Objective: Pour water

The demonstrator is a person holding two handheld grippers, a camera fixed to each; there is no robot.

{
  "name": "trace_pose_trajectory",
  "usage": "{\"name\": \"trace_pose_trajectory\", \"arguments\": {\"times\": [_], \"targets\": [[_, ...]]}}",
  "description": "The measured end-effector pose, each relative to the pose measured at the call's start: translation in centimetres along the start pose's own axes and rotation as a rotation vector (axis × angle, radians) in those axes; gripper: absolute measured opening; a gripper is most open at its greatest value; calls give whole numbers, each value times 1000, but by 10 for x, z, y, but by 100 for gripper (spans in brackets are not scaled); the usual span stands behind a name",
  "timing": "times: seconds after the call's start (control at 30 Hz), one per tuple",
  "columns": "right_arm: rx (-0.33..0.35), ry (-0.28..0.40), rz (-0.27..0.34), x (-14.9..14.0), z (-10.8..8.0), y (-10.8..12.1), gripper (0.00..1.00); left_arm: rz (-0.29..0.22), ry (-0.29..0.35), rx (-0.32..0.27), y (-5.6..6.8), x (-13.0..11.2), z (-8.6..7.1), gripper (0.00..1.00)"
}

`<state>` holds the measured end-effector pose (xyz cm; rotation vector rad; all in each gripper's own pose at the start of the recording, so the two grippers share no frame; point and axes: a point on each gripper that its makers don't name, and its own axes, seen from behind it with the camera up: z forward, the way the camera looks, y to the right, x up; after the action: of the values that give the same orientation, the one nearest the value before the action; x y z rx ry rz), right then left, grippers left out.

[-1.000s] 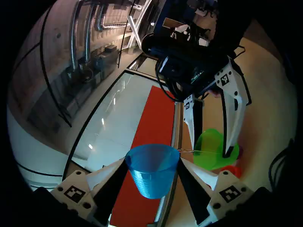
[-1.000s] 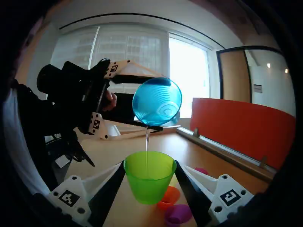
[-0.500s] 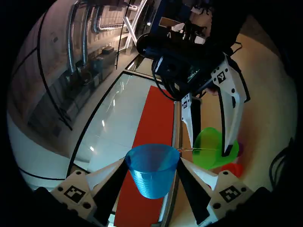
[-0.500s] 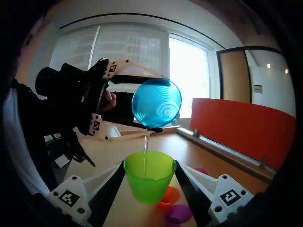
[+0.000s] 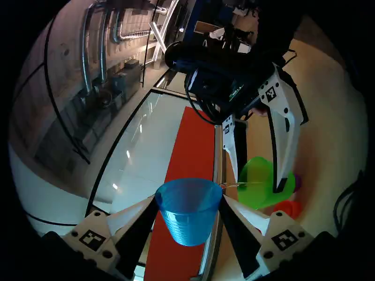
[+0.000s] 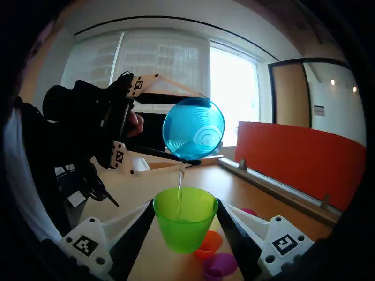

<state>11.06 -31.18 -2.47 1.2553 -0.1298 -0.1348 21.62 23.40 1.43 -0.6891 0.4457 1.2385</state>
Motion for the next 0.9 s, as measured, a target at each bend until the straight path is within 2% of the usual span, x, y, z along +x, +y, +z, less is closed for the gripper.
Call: {"name": "trace_pose_trajectory", "arguments": {"times": [0.9], "targets": [[-1,-2,-13,1,1,-1,94,50,9,13,-5,2,-2,87]]}}
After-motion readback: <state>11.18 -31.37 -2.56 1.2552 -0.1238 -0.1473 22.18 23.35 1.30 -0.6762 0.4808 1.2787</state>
